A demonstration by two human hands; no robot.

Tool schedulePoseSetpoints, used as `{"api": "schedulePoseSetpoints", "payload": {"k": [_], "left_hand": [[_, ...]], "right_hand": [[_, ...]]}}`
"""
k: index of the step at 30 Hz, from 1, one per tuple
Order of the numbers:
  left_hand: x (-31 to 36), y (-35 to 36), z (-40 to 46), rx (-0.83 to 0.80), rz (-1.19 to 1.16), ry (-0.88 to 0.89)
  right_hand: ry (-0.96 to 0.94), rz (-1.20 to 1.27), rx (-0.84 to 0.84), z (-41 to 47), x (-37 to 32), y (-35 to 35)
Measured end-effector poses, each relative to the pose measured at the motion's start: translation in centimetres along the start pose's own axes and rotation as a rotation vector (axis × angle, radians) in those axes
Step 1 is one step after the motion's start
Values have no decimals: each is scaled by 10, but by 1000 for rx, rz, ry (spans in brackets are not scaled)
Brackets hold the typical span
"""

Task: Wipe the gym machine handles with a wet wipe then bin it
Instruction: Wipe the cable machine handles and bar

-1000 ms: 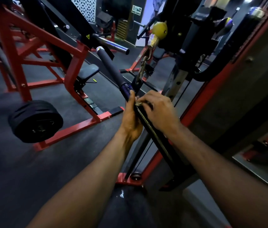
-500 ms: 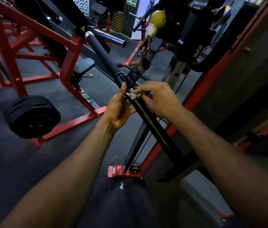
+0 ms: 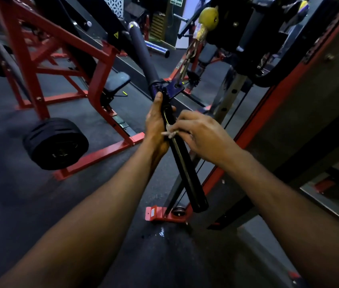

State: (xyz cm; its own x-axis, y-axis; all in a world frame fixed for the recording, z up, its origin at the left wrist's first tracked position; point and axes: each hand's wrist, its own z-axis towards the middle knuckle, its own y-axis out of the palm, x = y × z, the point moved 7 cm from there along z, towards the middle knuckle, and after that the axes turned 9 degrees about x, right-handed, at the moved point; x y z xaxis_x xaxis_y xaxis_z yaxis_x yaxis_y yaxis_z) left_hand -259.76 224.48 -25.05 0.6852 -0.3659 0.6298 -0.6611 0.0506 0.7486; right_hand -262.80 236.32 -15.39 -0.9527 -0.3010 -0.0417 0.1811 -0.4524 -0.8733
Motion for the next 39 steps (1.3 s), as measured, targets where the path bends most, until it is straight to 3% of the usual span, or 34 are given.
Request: {"api": "schedulePoseSetpoints", "payload": {"k": [6, 21, 30, 39], "left_hand": [[-5, 4, 0, -85, -38, -12], [-8, 6, 11, 26, 183, -18], [-5, 2, 15, -22, 249, 8], [1, -2, 18, -3, 226, -27]], "right_hand": [[71, -95, 64, 48, 13, 5], [8, -214, -112, -47, -27, -3], [99, -90, -194, -109, -41, 4], [232, 146, -124, -158, -41, -2]]}}
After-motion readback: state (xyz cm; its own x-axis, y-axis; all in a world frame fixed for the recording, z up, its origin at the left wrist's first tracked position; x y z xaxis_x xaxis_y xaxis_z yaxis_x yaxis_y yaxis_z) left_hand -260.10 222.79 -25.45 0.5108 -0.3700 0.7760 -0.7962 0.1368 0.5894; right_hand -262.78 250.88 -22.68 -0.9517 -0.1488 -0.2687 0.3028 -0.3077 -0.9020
